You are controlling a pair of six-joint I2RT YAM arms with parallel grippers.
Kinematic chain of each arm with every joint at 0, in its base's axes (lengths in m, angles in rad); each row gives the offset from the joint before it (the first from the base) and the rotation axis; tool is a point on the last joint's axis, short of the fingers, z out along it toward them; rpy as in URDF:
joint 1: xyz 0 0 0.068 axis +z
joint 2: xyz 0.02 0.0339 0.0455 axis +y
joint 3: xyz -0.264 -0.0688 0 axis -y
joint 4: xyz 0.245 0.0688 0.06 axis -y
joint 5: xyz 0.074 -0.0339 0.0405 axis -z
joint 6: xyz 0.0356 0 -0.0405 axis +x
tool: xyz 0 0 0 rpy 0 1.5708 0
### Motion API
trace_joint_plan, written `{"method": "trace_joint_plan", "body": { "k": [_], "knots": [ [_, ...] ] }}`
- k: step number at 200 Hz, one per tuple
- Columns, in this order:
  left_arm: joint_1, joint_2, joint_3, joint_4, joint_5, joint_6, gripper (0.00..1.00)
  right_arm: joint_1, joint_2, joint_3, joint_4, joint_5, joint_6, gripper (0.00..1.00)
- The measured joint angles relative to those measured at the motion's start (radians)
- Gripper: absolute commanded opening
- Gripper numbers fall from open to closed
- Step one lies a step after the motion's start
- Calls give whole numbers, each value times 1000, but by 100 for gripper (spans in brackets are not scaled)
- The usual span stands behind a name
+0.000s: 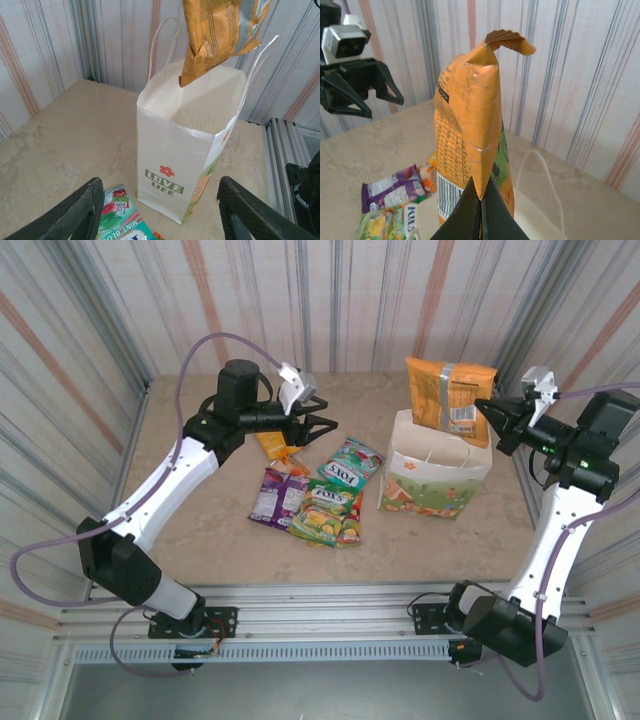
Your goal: Place the snacks into the paper bag
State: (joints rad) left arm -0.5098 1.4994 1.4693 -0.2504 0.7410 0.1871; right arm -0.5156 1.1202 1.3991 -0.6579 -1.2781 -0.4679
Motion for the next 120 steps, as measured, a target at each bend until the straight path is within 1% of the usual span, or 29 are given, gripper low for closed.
{"method": "trace_joint_plan", "body": {
  "k": [42,71,104,110,120],
  "knots": [
    [0,0,-45,-8,-3,0,62,59,57,-3,-141,97,-143,0],
    [0,0,-53,-7,-4,-9,60,103,89,-3,-193,171,-197,0],
    [0,0,-60,-3,-3,-36,59,122,103,-3,-224,228,-229,0],
    [0,0,-61,-3,-4,-43,59,123,104,-4,-229,234,-232,3],
    [0,0,-64,-2,-7,-53,59,123,105,-5,-237,240,-237,14]
  ]
}}
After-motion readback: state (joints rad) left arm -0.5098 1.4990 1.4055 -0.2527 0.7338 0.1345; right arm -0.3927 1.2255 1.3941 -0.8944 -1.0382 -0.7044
